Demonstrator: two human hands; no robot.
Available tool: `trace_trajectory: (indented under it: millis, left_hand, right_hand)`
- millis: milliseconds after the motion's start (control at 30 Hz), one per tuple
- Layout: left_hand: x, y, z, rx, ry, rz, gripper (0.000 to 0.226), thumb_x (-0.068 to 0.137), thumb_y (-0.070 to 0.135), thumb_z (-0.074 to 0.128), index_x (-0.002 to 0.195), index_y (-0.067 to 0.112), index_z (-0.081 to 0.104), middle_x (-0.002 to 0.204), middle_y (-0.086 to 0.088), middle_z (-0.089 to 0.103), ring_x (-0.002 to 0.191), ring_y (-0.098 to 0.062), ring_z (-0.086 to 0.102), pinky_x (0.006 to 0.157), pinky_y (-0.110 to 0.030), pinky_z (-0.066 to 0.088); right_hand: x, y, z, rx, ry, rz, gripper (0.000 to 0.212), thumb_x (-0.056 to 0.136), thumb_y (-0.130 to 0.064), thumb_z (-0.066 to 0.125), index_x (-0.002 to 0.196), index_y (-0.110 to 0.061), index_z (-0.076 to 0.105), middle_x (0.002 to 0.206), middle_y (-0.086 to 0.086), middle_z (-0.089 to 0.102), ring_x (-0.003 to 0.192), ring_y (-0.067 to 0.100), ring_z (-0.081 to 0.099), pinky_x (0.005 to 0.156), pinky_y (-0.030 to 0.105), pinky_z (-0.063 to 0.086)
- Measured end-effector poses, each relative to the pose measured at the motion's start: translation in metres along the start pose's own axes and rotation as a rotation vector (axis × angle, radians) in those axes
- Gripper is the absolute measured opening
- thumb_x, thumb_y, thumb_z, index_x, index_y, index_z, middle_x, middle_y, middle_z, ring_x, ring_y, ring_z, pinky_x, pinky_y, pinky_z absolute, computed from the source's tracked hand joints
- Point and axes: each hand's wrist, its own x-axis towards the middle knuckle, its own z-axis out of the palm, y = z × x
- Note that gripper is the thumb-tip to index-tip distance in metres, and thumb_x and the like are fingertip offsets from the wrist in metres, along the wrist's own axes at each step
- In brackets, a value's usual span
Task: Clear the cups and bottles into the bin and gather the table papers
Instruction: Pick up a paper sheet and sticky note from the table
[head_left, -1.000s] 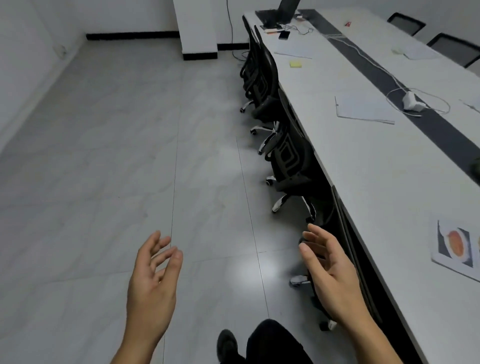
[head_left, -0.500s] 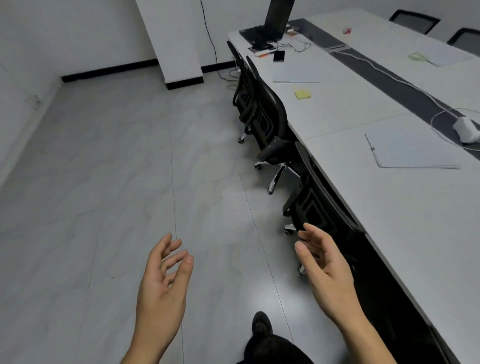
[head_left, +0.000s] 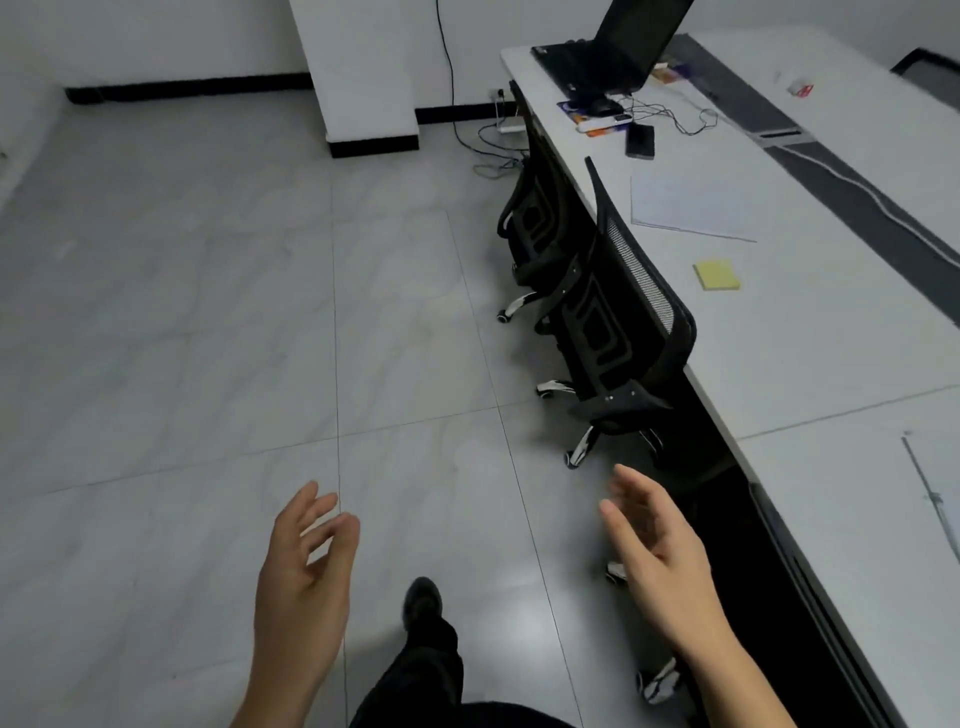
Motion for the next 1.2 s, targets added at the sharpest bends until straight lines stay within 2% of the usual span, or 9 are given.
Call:
trace_trajectory:
  millis: [67,167,300,433,533,633,800,1000,1200]
  left_hand:
    - [0.063,0.027,0.017,0.021,-0.039,0.003,0.041,0.095,0.024,0.062,0.133,0.033,0.050,0.123,0.016,0.063,0.114,-0.012,0.062,0.084,-0.023,0.046]
    - [0.152,0.074,0.052,0.069,-0.138,0.050,0.043,0.095,0.024,0.062,0.136,0.029,0.050,0.123,0.014,0.063,0.115,-0.014,0.062,0.089,-0.027,0.047]
    - [0.252,0.132,0.123,0.140,-0.302,0.128,0.042,0.094,0.024,0.061,0.135,0.029,0.052,0.121,0.019,0.063,0.114,-0.009,0.062,0.097,-0.039,0.051]
    - [0.331,0.168,0.220,0.190,-0.452,0.162,0.036,0.094,0.023,0.063,0.129,0.030,0.057,0.120,0.017,0.065,0.112,-0.005,0.062,0.099,-0.041,0.051]
    - [0.380,0.191,0.301,0.218,-0.526,0.172,0.032,0.095,0.023,0.063,0.126,0.029,0.060,0.117,0.015,0.068,0.108,0.000,0.064,0.100,-0.041,0.051]
    - [0.421,0.235,0.375,0.212,-0.669,0.145,0.025,0.096,0.019,0.062,0.119,0.030,0.063,0.112,0.012,0.070,0.104,-0.002,0.066,0.095,-0.037,0.054]
    - [0.484,0.309,0.474,0.222,-0.800,0.262,0.031,0.095,0.021,0.062,0.126,0.025,0.062,0.114,0.011,0.070,0.106,-0.001,0.065,0.096,-0.032,0.051]
    - [0.543,0.303,0.592,0.386,-1.049,0.220,0.031,0.095,0.016,0.063,0.124,0.025,0.060,0.116,0.009,0.067,0.105,-0.002,0.065,0.095,-0.029,0.050]
    - [0.603,0.277,0.722,0.756,-1.396,0.333,0.032,0.096,0.023,0.062,0.127,0.028,0.056,0.127,0.007,0.060,0.106,0.002,0.058,0.084,-0.016,0.042]
  right_hand:
    - [0.044,-0.025,0.014,-0.009,0.021,0.013,0.038,0.094,-0.021,0.067,0.130,-0.032,0.060,0.124,-0.014,0.065,0.108,-0.009,0.061,0.080,0.001,0.043]
    - [0.108,-0.058,0.024,0.006,0.093,0.028,0.039,0.094,-0.022,0.067,0.131,-0.032,0.060,0.124,-0.015,0.065,0.111,-0.006,0.061,0.081,0.001,0.043]
    - [0.191,-0.085,0.024,0.100,0.234,0.053,0.038,0.093,-0.025,0.066,0.129,-0.036,0.060,0.122,-0.019,0.066,0.112,-0.002,0.062,0.084,0.006,0.045]
    - [0.280,-0.086,0.018,0.160,0.326,0.085,0.036,0.093,-0.028,0.067,0.128,-0.036,0.062,0.120,-0.020,0.068,0.112,-0.002,0.063,0.092,0.019,0.047]
    - [0.359,-0.083,0.002,0.167,0.352,0.111,0.034,0.094,-0.032,0.066,0.126,-0.039,0.062,0.118,-0.020,0.068,0.111,-0.004,0.063,0.091,0.021,0.051]
    - [0.431,-0.099,-0.023,0.184,0.429,0.118,0.030,0.094,-0.034,0.066,0.123,-0.042,0.063,0.117,-0.019,0.068,0.109,-0.004,0.063,0.088,0.019,0.051]
    - [0.520,-0.133,-0.066,0.176,0.528,0.123,0.027,0.097,-0.028,0.063,0.122,-0.039,0.064,0.114,-0.019,0.068,0.109,-0.005,0.061,0.084,0.010,0.048]
    - [0.598,-0.109,-0.085,0.169,0.682,0.218,0.029,0.096,-0.029,0.064,0.124,-0.035,0.063,0.113,-0.018,0.069,0.108,-0.002,0.063,0.087,0.016,0.049]
    - [0.642,-0.063,-0.082,0.198,0.905,0.590,0.038,0.095,-0.030,0.065,0.131,-0.032,0.056,0.119,-0.015,0.064,0.106,0.002,0.063,0.087,0.025,0.052]
